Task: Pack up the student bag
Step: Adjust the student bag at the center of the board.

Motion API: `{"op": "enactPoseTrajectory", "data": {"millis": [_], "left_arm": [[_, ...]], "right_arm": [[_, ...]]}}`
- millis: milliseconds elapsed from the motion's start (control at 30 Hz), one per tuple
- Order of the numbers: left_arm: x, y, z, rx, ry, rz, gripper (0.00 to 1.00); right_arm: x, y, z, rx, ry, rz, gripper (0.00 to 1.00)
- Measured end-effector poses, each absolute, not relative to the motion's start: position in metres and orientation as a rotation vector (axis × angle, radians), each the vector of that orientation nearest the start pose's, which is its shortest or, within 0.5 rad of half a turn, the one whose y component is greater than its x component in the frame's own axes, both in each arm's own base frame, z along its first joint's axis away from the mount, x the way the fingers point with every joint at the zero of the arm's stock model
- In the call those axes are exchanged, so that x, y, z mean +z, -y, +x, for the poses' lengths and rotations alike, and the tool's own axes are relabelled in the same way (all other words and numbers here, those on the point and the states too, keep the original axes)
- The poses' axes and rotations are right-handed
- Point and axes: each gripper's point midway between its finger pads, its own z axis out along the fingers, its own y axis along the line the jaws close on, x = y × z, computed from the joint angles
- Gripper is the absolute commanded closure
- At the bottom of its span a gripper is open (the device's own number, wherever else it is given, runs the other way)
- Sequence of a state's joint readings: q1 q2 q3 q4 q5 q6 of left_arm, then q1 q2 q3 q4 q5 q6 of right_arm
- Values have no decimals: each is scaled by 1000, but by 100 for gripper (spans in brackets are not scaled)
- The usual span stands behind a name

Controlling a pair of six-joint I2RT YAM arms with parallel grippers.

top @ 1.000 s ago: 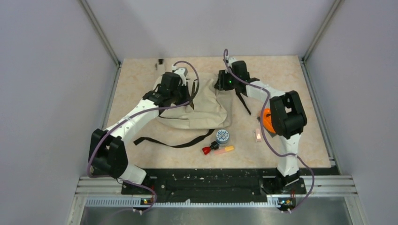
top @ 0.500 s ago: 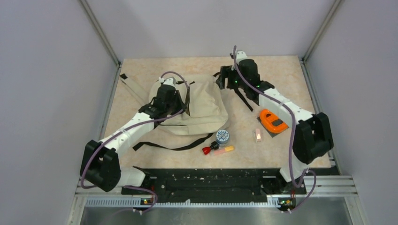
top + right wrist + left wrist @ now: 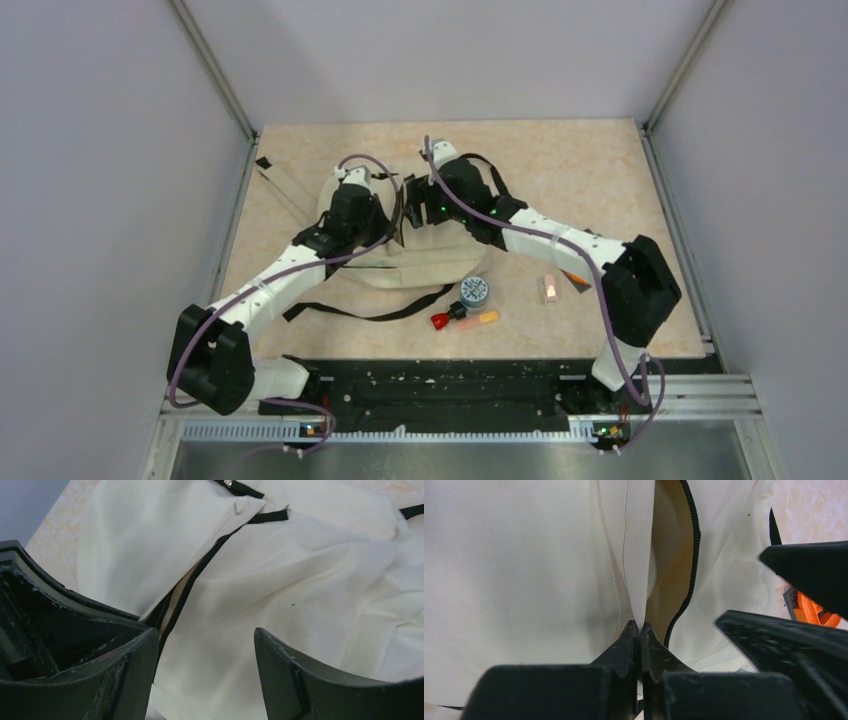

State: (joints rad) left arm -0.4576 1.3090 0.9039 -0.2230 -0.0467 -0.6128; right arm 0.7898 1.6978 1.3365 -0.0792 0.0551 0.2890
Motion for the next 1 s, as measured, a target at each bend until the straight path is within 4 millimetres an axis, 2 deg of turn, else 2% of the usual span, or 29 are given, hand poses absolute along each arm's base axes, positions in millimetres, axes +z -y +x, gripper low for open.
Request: {"op": "enactPoseTrajectory", "data": {"millis": [167, 233, 333, 467, 500, 633, 833, 933, 1000], "left_arm": [[154, 181, 335, -547, -2230, -208, 100], [154, 181, 334, -549, -2227, -210, 100], [154, 180, 333, -549, -2226, -212, 100], [154, 180, 333, -552, -2223, -217, 100], [155, 180, 334, -554, -2221, -219, 100], [154, 179, 335, -554, -2208, -238, 100], [151, 177, 334, -555, -2206, -280, 100], [150, 177, 333, -560, -2208, -290, 94], [150, 178, 333, -567, -2209, -283, 85]], "right_arm": [[180, -390, 358, 582, -2051, -505, 35], [174, -393, 362, 547, -2060, -495, 40], [167, -392, 370, 487, -2068, -467, 60], [164, -384, 377, 403, -2066, -426, 97], [164, -381, 378, 382, -2066, -414, 100], [163, -370, 382, 306, -2061, -373, 100], [176, -347, 368, 282, -2027, -336, 100], [181, -339, 364, 309, -2022, -320, 100], [182, -338, 363, 338, -2025, -316, 100]]}}
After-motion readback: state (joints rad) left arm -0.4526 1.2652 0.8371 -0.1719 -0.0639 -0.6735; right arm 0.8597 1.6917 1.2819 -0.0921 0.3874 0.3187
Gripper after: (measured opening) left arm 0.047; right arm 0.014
